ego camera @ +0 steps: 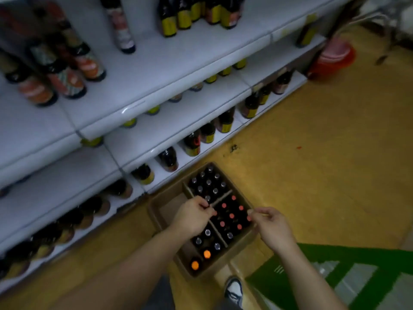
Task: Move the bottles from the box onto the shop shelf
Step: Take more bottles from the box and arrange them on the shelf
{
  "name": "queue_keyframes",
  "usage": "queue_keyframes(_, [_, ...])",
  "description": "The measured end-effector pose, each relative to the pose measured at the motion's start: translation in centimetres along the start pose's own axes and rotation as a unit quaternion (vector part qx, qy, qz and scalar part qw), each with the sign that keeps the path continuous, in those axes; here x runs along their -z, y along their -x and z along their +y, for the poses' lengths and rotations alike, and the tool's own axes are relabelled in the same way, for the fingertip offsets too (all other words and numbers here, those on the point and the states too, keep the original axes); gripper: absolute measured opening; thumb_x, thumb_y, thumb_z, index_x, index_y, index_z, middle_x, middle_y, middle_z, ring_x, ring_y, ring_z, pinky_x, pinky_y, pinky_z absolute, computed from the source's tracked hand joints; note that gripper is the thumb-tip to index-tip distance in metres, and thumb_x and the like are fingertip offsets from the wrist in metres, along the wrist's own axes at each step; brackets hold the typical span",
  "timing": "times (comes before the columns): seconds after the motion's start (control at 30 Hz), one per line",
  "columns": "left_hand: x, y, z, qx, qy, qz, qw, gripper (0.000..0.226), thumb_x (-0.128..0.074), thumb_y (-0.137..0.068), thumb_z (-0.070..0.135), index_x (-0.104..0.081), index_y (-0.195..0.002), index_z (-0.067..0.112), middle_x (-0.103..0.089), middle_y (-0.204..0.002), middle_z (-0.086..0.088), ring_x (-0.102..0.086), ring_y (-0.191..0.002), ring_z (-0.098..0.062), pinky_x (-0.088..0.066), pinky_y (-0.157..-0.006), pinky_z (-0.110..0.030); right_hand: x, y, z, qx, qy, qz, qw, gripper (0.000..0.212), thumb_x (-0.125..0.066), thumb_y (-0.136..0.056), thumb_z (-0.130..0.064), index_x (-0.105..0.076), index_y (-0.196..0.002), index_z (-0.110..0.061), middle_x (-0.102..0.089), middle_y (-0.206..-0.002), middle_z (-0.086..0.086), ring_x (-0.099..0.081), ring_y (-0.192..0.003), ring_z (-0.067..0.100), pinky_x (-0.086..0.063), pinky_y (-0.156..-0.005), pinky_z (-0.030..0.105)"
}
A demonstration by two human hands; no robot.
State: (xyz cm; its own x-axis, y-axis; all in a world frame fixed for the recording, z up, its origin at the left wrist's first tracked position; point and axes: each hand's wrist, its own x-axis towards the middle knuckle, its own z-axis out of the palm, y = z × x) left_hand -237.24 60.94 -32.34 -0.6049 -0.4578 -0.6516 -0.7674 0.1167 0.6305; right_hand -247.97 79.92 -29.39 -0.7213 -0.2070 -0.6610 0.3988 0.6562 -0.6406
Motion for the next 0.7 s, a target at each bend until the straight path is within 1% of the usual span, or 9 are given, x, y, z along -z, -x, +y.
queue_keyframes(0.07, [-1.7,1.8,-1.5,0.027,0.052,0.042,0.997,0.017,-0.069,-0.096,0.035,-0.067,-0.106,0.021,-0.071,-0.094,0.004,-0.063,-0.076,-0.007,-0.047,-0.06,-0.019,0.2,-0.6,0.7,0.013,0.025,-0.036,0.999,0.03,-0.07,-0.097,-0.034,-0.065,-0.12,-0.015,-0.072,-0.095,-0.002,-0.066,-0.077,0.01,-0.043,-0.056,0.022])
queue_keyframes(0.17, [-4.1,3.4,-4.7,0.07,0.108,0.071,0.989,0.012,-0.065,-0.099,0.036,-0.065,-0.099,0.024,-0.069,-0.086,0.001,-0.06,-0.069,-0.013,-0.044,-0.059,-0.029,-0.9,-1.9,2.5,0.025,0.068,-0.069,0.995,0.029,-0.07,-0.097,-0.032,-0.067,-0.118,-0.013,-0.069,-0.092,-0.005,-0.063,-0.075,0.008,-0.043,-0.056,0.022])
queue_keyframes(0.23, [-5.7,3.6,-7.4,0.104,0.146,0.098,0.979,0.011,-0.065,-0.098,0.034,-0.065,-0.094,0.024,-0.068,-0.084,-0.001,-0.06,-0.07,-0.016,-0.05,-0.066,-0.034,-2.7,-2.8,4.1,0.022,0.093,-0.09,0.991,0.029,-0.071,-0.096,-0.033,-0.069,-0.116,-0.013,-0.07,-0.093,-0.004,-0.064,-0.077,0.01,-0.048,-0.063,0.027])
queue_keyframes(0.3, [-7.2,3.2,-10.0,0.142,0.184,0.12,0.965,0.01,-0.065,-0.097,0.03,-0.065,-0.095,0.02,-0.069,-0.092,-0.004,-0.063,-0.081,-0.02,-0.053,-0.078,-0.039,-4.8,-3.9,6.2,0.02,0.128,-0.103,0.986,0.03,-0.073,-0.093,-0.038,-0.07,-0.114,-0.016,-0.071,-0.094,-0.003,-0.065,-0.078,0.014,-0.051,-0.071,0.032])
queue_keyframes(0.37, [-8.6,2.5,-12.5,0.172,0.214,0.133,0.952,0.017,-0.066,-0.097,0.029,-0.067,-0.099,0.013,-0.069,-0.093,-0.005,-0.062,-0.082,-0.022,-0.05,-0.073,-0.034,-7.1,-5.0,8.2,0.02,0.149,-0.115,0.982,0.029,-0.074,-0.092,-0.04,-0.071,-0.111,-0.017,-0.072,-0.095,0.0,-0.066,-0.081,0.02,-0.052,-0.075,0.036])
queue_keyframes(0.47, [-10.4,0.7,-16.5,0.198,0.253,0.152,0.935,0.023,-0.069,-0.096,0.028,-0.069,-0.101,0.006,-0.066,-0.083,-0.004,-0.057,-0.072,-0.017,-0.042,-0.065,-0.029,-10.7,-6.8,11.2,0.016,0.179,-0.131,0.975,0.024,-0.074,-0.092,-0.037,-0.069,-0.106,-0.019,-0.072,-0.094,0.001,-0.068,-0.09,0.023,-0.057,-0.086,0.043])
queue_keyframes(0.57, [-12.1,-1.8,-20.5,0.216,0.256,0.157,0.929,0.018,-0.068,-0.096,0.03,-0.07,-0.1,0.012,-0.064,-0.078,0.002,-0.055,-0.069,-0.015,-0.04,-0.061,-0.028,-13.7,-9.3,14.8,0.01,0.204,-0.145,0.968,0.017,-0.075,-0.09,-0.036,-0.066,-0.101,-0.026,-0.071,-0.096,-0.002,-0.07,-0.092,0.024,-0.057,-0.09,0.046])
queue_keyframes(0.63, [-13.4,-3.6,-23.2,0.224,0.263,0.159,0.925,0.014,-0.067,-0.097,0.03,-0.07,-0.099,0.016,-0.062,-0.077,0.006,-0.055,-0.073,-0.017,-0.039,-0.063,-0.029,-15.4,-11.2,17.5,0.005,0.23,-0.148,0.962,0.014,-0.075,-0.089,-0.035,-0.064,-0.097,-0.03,-0.073,-0.096,-0.002,-0.072,-0.089,0.023,-0.058,-0.088,0.046])
queue_keyframes(0.7, [-14.8,-5.5,-25.7,0.226,0.257,0.162,0.925,0.011,-0.065,-0.098,0.029,-0.069,-0.098,0.019,-0.063,-0.082,0.008,-0.058,-0.08,-0.016,-0.04,-0.067,-0.028,-16.8,-13.3,20.4,-0.009,0.253,-0.159,0.954,0.013,-0.074,-0.091,-0.029,-0.063,-0.099,-0.029,-0.073,-0.095,-0.002,-0.071,-0.089,0.023,-0.058,-0.088,0.044])
